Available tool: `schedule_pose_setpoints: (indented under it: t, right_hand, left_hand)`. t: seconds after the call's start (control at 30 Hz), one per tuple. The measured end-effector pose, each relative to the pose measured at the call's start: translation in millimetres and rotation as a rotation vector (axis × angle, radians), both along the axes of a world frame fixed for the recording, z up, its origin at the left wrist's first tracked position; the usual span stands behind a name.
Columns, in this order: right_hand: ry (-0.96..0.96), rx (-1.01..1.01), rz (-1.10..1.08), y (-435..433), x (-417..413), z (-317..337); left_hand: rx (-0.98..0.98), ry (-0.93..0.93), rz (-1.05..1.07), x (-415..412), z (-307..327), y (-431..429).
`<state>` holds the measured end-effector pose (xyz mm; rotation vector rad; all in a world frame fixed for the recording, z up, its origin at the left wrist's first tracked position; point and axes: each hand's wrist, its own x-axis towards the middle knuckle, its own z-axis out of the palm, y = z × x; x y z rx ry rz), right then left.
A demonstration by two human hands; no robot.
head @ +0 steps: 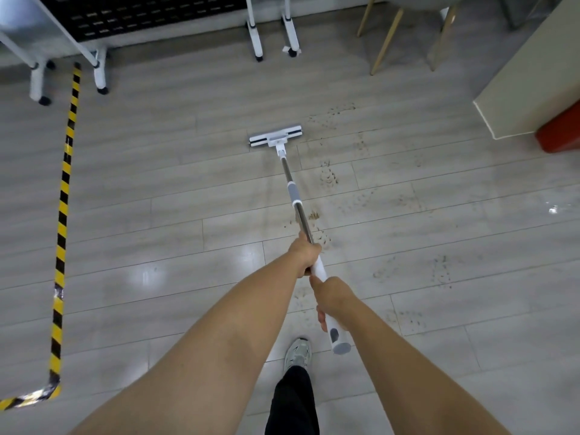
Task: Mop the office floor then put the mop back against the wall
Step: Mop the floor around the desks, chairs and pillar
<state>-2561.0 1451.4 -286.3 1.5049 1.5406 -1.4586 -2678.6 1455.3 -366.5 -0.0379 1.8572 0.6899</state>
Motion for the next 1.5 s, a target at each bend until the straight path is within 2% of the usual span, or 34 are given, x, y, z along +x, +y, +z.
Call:
schedule_pose_setpoints:
  t: [0.23,0.47,0.6,0.73,0.93,1.33,1.5]
  right_hand:
    - [-0.012,0.015,0.033,-72,116,20]
    - [-0.046,-0.023,0.092,-181,291,59]
    - [-0.062,-0.062,0.030,-238,383,69]
    - [-0.051,-0.100,-0.060,-268,436,80]
    - [-0.042,-0.065,-0.074,-269,430,87]
    - [-0.019,-0.043,-0.032,-242,308,77]
    - [-0.050,-0.074,-0.084,-244,301,54]
  left_hand:
    - [-0.011,0.002,-0.029,118,19,-70]
    - [0.023,-0.040,-0.013,293,40,-183]
    - [0.015,-0.077,-0.001,384,56,-240]
    - [0.005,-0.088,-0.017,436,74,-270]
    - [0.021,-0.066,-0.011,433,79,-271]
    - [0.016,-0.027,-0.031,308,51,-238]
    - [0.010,-0.026,-0.057,303,34,-237]
